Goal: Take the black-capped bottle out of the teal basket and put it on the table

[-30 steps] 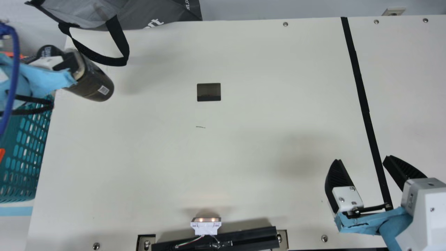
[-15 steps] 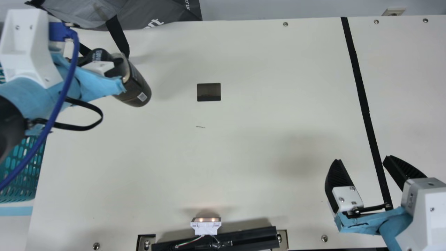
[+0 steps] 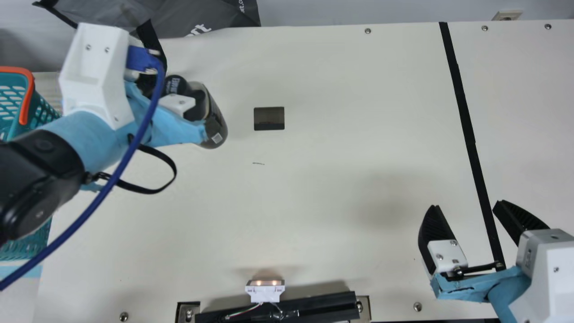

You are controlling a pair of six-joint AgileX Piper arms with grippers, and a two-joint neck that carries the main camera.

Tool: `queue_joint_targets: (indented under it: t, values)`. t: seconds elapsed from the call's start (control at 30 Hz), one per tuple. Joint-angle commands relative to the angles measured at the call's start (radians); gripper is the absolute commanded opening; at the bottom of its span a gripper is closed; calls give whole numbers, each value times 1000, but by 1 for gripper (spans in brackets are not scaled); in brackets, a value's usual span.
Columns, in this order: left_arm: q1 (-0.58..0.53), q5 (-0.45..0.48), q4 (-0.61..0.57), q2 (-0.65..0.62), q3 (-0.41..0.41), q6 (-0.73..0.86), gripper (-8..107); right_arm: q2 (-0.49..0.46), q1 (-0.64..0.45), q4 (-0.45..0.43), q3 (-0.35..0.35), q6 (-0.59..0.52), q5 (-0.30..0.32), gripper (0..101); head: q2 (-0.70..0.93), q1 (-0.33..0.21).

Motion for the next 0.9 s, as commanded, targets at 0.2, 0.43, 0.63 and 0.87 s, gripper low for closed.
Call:
queue_joint_targets:
  t: [0.2,0.43,0.63,0.87]
  values:
    - [-106,2,89,22,7,-98,0,0,0,0,0,0,0,91,8,-4]
    - [-162,-2,139,35,23,-165,0,0,0,0,0,0,1,91,8,-4]
    - [-184,-21,164,33,49,-208,0,0,0,0,0,0,1,91,8,-4]
    - [-198,-48,195,24,85,-252,0,0,0,0,0,0,1,91,8,-4]
